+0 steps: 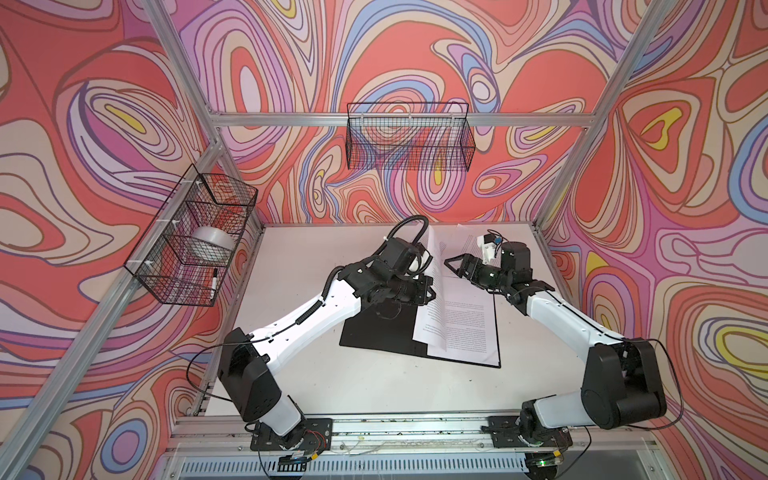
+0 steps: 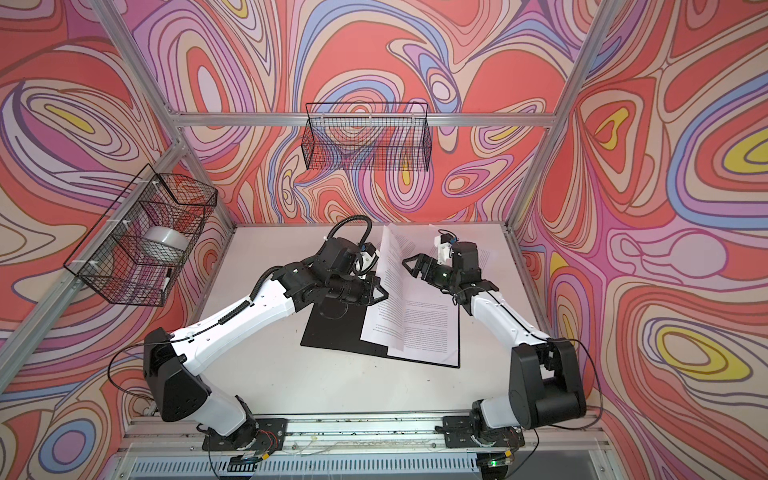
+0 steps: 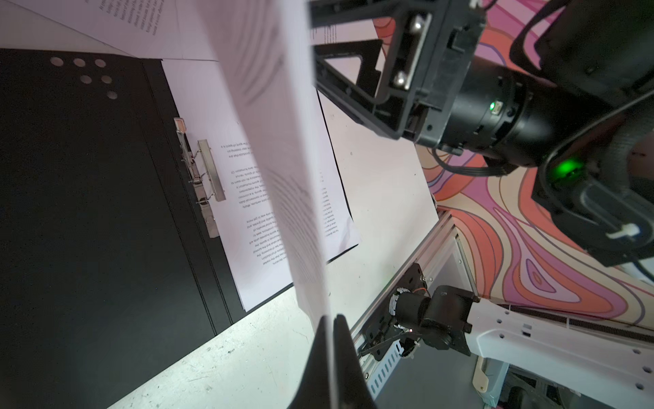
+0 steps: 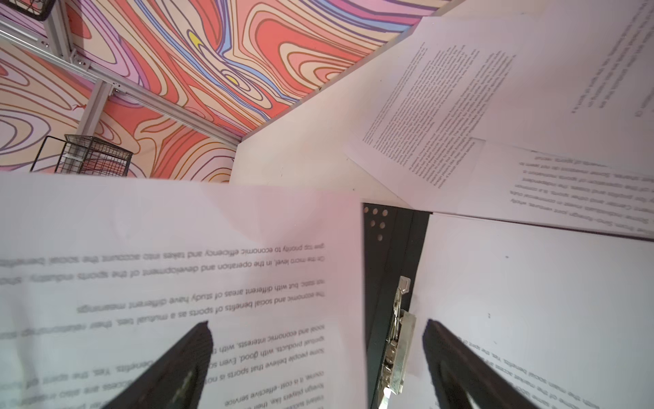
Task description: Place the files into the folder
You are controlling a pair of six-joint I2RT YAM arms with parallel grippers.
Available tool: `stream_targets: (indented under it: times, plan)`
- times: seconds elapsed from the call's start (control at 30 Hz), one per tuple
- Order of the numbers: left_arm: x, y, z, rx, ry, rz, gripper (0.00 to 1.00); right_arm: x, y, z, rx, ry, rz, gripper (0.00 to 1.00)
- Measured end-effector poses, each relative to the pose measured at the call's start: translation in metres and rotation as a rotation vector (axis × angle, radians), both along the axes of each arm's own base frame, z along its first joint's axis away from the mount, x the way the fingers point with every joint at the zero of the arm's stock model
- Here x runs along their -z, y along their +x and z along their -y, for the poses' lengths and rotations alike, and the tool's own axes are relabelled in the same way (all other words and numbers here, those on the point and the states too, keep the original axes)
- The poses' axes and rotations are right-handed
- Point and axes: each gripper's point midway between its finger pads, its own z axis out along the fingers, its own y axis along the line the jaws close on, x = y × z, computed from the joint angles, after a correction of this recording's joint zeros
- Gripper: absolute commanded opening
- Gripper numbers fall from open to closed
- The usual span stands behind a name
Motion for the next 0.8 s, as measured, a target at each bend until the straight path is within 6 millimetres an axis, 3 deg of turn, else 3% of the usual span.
stream_targets:
  times: [0.07, 0.17, 0.37, 0.43, 0.53, 0.8]
  plan:
    - [0.010, 0.007, -0.008, -0.039, 0.004, -0.024, 0.00, 0.000, -0.002, 0.001, 0.003, -0.005, -0.004, 0.96]
    - [0.045, 0.021, -0.029, -0.122, 0.036, -0.097, 0.00, 0.005, -0.004, 0.003, 0.011, -0.016, -0.022, 0.95]
    - [0.153, 0.042, -0.064, -0.247, 0.198, -0.305, 0.00, 0.028, -0.012, 0.009, 0.035, -0.052, -0.099, 0.94]
    - [0.188, 0.041, -0.071, -0.263, 0.260, -0.370, 0.00, 0.036, -0.016, 0.010, 0.038, -0.064, -0.131, 0.92]
    - [0.225, 0.033, -0.081, -0.274, 0.326, -0.438, 0.00, 0.051, -0.020, 0.012, 0.038, -0.080, -0.180, 0.91]
    - [0.226, 0.039, -0.072, -0.269, 0.269, -0.433, 0.00, 0.092, -0.043, 0.011, 0.008, -0.104, -0.307, 0.83]
